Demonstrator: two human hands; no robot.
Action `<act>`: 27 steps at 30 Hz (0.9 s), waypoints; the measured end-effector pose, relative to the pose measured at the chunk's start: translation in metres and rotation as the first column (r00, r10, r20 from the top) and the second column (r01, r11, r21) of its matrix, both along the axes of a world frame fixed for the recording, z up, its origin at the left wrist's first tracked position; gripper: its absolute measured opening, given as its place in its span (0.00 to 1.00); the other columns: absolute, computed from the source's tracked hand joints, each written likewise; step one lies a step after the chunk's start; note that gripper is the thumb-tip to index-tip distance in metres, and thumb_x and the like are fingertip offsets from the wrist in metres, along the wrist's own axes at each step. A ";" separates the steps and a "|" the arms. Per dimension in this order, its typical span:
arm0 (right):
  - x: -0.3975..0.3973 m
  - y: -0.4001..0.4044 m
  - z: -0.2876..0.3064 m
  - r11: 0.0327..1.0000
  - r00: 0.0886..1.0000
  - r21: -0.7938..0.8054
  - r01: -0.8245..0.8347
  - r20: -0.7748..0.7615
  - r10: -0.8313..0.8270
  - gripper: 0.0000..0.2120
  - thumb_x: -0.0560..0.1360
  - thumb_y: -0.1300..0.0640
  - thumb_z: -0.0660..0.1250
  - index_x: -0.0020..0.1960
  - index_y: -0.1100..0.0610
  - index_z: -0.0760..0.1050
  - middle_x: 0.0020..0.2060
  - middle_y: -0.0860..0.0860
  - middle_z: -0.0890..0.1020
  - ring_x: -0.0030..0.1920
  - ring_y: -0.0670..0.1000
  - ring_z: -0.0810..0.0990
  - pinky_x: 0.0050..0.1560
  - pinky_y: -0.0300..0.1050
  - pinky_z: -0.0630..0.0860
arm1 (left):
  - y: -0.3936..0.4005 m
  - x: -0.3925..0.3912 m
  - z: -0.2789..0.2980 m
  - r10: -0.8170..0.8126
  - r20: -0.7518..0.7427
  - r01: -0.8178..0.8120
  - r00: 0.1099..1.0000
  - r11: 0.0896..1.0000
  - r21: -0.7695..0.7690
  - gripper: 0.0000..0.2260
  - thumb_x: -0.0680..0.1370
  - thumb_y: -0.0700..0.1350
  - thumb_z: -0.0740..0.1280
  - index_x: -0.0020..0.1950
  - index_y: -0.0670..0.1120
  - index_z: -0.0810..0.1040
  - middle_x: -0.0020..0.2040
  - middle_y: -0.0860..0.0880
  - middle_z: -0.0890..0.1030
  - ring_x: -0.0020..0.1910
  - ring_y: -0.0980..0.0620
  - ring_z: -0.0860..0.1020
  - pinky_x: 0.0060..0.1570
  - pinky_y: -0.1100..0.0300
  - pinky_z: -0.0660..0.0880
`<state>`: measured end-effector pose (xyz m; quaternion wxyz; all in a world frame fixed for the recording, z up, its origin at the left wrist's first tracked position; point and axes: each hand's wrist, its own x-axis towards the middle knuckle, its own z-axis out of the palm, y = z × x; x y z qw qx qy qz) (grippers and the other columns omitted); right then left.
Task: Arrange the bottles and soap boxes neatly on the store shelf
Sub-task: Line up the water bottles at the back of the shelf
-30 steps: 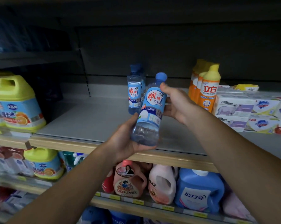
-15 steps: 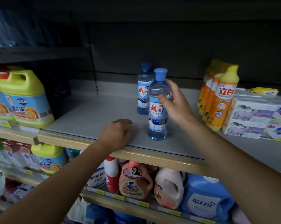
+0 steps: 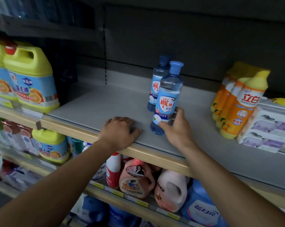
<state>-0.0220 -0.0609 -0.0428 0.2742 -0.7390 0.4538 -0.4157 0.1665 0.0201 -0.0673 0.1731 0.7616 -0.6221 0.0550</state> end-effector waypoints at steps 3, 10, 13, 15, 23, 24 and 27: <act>0.019 -0.015 -0.003 1.000 1.000 0.006 -0.006 -0.025 0.006 0.23 0.72 0.58 0.72 0.64 0.55 0.69 0.50 0.48 0.81 0.51 0.53 0.81 0.49 0.42 0.73 | 0.000 0.001 -0.001 0.006 0.001 -0.006 1.000 1.000 -0.018 0.28 0.74 0.67 0.50 0.65 0.54 0.74 0.64 0.53 0.78 0.64 0.48 0.73 0.64 0.52 0.68; 0.050 -0.044 -0.006 0.999 1.000 -0.029 0.013 0.022 -0.012 0.21 0.72 0.60 0.72 0.63 0.58 0.73 0.57 0.55 0.81 0.55 0.55 0.81 0.58 0.47 0.75 | -0.003 0.002 -0.001 0.017 -0.015 -0.017 1.000 0.999 -0.029 0.23 0.75 0.64 0.56 0.63 0.53 0.75 0.61 0.52 0.78 0.62 0.47 0.73 0.62 0.52 0.68; 0.056 -0.053 -0.006 1.000 1.000 -0.018 0.024 -0.009 -0.024 0.21 0.72 0.60 0.72 0.63 0.59 0.73 0.57 0.57 0.80 0.55 0.56 0.80 0.60 0.51 0.76 | -0.003 0.002 -0.001 0.021 -0.030 -0.022 0.999 0.999 -0.039 0.23 0.75 0.64 0.56 0.62 0.53 0.76 0.60 0.52 0.79 0.61 0.47 0.73 0.62 0.52 0.68; 0.058 -0.057 -0.005 1.000 1.000 -0.010 0.026 -0.008 -0.026 0.23 0.72 0.60 0.72 0.65 0.59 0.72 0.59 0.57 0.80 0.56 0.56 0.80 0.61 0.49 0.75 | -0.003 0.003 -0.002 0.025 -0.030 -0.026 0.999 0.999 -0.048 0.23 0.75 0.64 0.56 0.62 0.53 0.76 0.60 0.52 0.79 0.61 0.47 0.73 0.61 0.51 0.68; 0.066 -0.064 -0.003 0.997 0.993 -0.005 0.081 -0.081 -0.081 0.24 0.73 0.57 0.72 0.67 0.60 0.71 0.62 0.57 0.78 0.61 0.57 0.78 0.64 0.49 0.73 | -0.004 0.002 -0.002 0.031 -0.040 -0.034 0.999 0.998 -0.061 0.23 0.74 0.64 0.55 0.60 0.53 0.77 0.58 0.52 0.80 0.60 0.47 0.73 0.61 0.51 0.69; 0.067 -0.065 -0.002 0.996 0.992 -0.006 0.090 -0.090 -0.091 0.25 0.73 0.56 0.72 0.67 0.60 0.71 0.63 0.58 0.78 0.62 0.57 0.77 0.64 0.48 0.72 | -0.004 0.002 -0.002 0.030 -0.040 -0.033 0.999 0.998 -0.060 0.23 0.74 0.64 0.55 0.60 0.53 0.76 0.58 0.52 0.80 0.60 0.47 0.73 0.61 0.51 0.69; 0.070 -0.066 -0.002 0.994 0.989 -0.006 0.106 -0.103 -0.106 0.25 0.74 0.57 0.72 0.68 0.61 0.70 0.64 0.58 0.77 0.63 0.57 0.76 0.65 0.49 0.71 | -0.003 0.002 -0.003 0.029 -0.046 -0.032 0.999 0.998 -0.059 0.23 0.74 0.64 0.55 0.60 0.53 0.76 0.59 0.52 0.80 0.60 0.47 0.73 0.60 0.51 0.68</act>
